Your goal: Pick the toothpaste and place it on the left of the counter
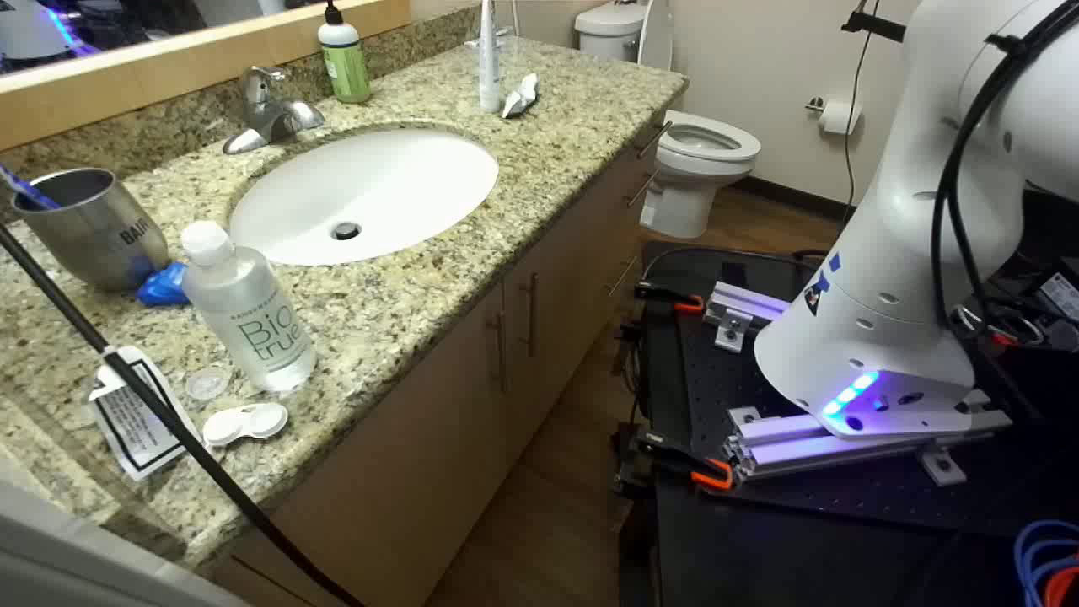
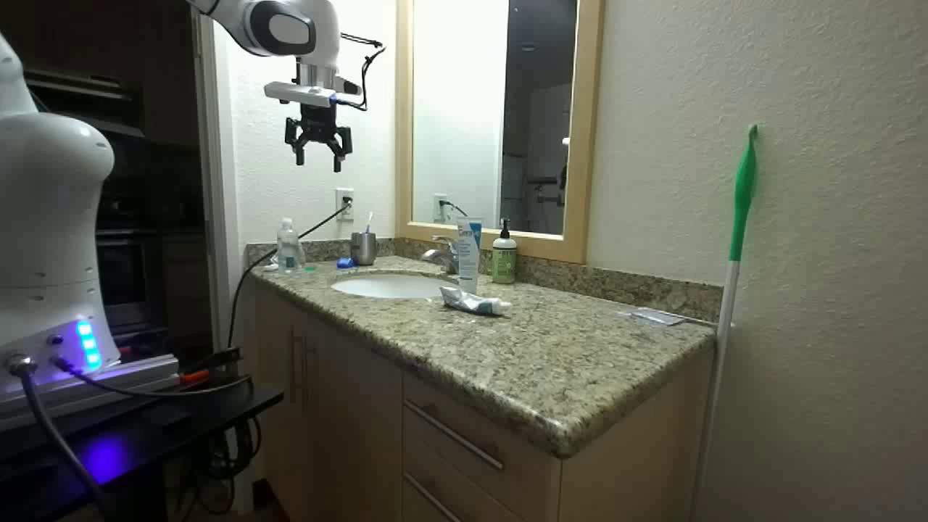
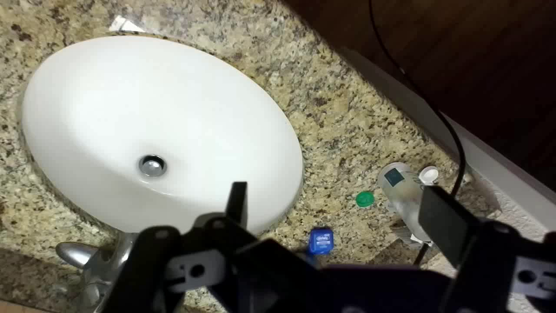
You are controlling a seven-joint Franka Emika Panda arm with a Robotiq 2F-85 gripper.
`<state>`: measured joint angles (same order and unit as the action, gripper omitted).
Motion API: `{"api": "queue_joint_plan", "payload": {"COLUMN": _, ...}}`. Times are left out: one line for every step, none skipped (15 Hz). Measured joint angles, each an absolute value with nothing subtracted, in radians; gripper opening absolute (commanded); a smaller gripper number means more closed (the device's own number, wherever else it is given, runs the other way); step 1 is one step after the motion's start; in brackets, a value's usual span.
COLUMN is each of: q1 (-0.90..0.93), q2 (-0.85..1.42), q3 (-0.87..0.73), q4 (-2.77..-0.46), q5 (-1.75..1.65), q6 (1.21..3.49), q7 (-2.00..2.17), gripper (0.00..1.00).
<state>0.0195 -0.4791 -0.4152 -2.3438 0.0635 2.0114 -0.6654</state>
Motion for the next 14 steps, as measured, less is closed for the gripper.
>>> {"api": "queue_joint_plan", "payload": {"q1": 0.019, "q2": -0.479, "q3": -0.415, "q4": -2.344, "q5": 0.063, "q6": 2.011, "q7": -0.665, "gripper": 1.0}}
{"api": "queue_joint_plan", "payload": {"q1": 0.016, "q2": -0.479, "q3": -0.412, "q4": -2.344, "q5": 0.064, "q6": 2.011, "q7": -0.665, "gripper": 1.0}}
{"api": "queue_joint_plan", "payload": {"q1": 0.007, "q2": -0.474, "q3": -0.41, "q4": -2.343, "q5": 0.064, "q6": 2.013, "q7": -0.645, "gripper": 1.0}}
{"api": "queue_joint_plan", "payload": {"q1": -0.016, "q2": -0.458, "q3": -0.414, "q4": -2.343, "q5": 0.062, "q6": 2.031, "q7": -0.62, "gripper": 1.0}}
{"api": "queue_joint_plan", "payload": {"q1": -0.046, "q2": -0.428, "q3": -0.428, "q4": -2.339, "q5": 0.061, "q6": 2.058, "q7": -0.613, "gripper": 1.0}}
{"api": "queue_joint_plan", "payload": {"q1": -0.078, "q2": -0.392, "q3": -0.454, "q4": -2.329, "q5": 0.061, "q6": 2.083, "q7": -0.613, "gripper": 1.0}}
{"api": "queue_joint_plan", "payload": {"q1": -0.111, "q2": -0.353, "q3": -0.482, "q4": -2.313, "q5": 0.061, "q6": 2.105, "q7": -0.614, "gripper": 1.0}}
{"api": "queue_joint_plan", "payload": {"q1": -0.142, "q2": -0.316, "q3": -0.508, "q4": -2.295, "q5": 0.062, "q6": 2.128, "q7": -0.615, "gripper": 1.0}}
{"api": "queue_joint_plan", "payload": {"q1": -0.173, "q2": -0.279, "q3": -0.535, "q4": -2.275, "q5": 0.065, "q6": 2.147, "q7": -0.616, "gripper": 1.0}}
{"api": "queue_joint_plan", "payload": {"q1": -0.202, "q2": -0.241, "q3": -0.561, "q4": -2.249, "q5": 0.074, "q6": 2.158, "q7": -0.616, "gripper": 1.0}}
{"api": "queue_joint_plan", "payload": {"q1": -0.225, "q2": -0.208, "q3": -0.581, "q4": -2.223, "q5": 0.086, "q6": 2.159, "q7": -0.621, "gripper": 1.0}}
{"api": "queue_joint_plan", "payload": {"q1": -0.238, "q2": -0.184, "q3": -0.593, "q4": -2.203, "q5": 0.093, "q6": 2.159, "q7": -0.625, "gripper": 1.0}}
{"api": "queue_joint_plan", "payload": {"q1": -0.242, "q2": -0.169, "q3": -0.595, "q4": -2.191, "q5": 0.096, "q6": 2.159, "q7": -0.625, "gripper": 1.0}}
{"api": "queue_joint_plan", "payload": {"q1": -0.24, "q2": -0.163, "q3": -0.593, "q4": -2.186, "q5": 0.098, "q6": 2.159, "q7": -0.624, "gripper": 1.0}}
